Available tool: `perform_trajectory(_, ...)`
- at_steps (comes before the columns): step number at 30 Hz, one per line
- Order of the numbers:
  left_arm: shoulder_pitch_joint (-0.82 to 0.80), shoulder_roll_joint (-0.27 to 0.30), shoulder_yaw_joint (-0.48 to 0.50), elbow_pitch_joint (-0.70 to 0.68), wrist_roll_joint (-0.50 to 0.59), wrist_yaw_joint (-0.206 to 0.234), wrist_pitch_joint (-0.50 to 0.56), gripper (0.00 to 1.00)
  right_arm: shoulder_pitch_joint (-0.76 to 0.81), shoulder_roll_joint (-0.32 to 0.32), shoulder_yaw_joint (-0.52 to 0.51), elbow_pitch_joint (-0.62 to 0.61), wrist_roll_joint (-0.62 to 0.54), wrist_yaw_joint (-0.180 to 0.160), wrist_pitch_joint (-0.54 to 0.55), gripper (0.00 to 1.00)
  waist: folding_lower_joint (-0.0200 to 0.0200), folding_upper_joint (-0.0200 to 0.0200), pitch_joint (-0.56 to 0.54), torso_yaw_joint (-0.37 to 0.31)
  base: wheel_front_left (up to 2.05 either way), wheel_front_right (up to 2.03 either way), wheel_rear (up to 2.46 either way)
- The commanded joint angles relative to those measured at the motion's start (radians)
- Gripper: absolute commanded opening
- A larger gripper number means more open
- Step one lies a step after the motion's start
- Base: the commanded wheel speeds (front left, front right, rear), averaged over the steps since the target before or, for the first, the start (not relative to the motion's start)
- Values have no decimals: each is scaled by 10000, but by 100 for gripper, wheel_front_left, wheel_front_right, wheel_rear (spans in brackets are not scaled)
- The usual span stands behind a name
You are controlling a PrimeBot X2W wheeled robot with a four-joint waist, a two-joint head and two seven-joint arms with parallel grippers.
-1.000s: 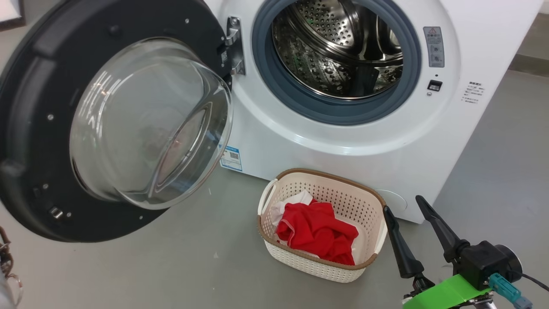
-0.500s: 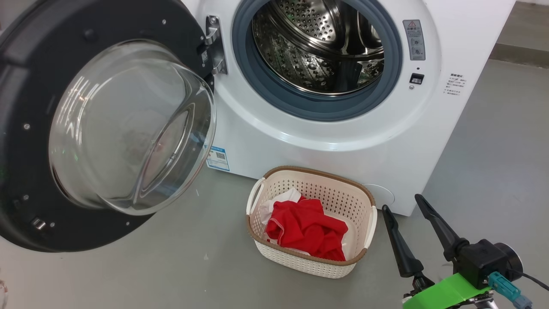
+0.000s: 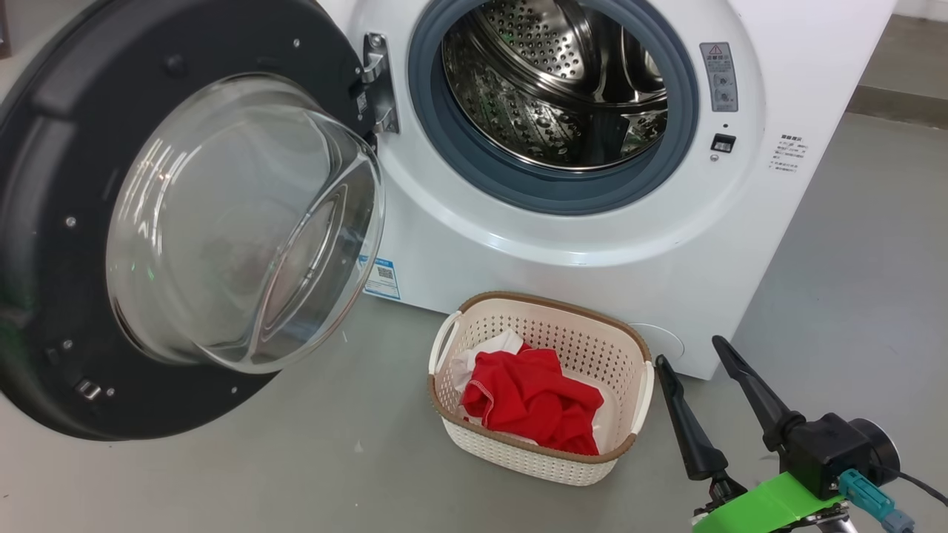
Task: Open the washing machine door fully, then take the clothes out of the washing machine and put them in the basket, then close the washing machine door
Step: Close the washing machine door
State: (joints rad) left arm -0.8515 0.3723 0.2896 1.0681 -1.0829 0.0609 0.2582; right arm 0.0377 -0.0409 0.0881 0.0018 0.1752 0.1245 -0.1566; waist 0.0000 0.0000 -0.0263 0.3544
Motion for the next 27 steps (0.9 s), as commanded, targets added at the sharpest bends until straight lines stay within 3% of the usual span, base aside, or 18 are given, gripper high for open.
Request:
perform_trajectory(1,-234,154,-107,-114,-10,-161,342,0,-225,-93,290,-292,7,62,-8,100,0,0,5,7,0,0,0)
perform_trajectory(14,-179,-113,-185,-337,-333,-755,1160,0,-161,-93,269,-257,80,62,-74,100,0,0,-54,207,0,0,0)
perform_trajectory(27,43,-569,-286,-1135,-617,-937,1882,0,-220,-93,290,-76,249,62,-281,100,0,0,-129,373,0,0,0)
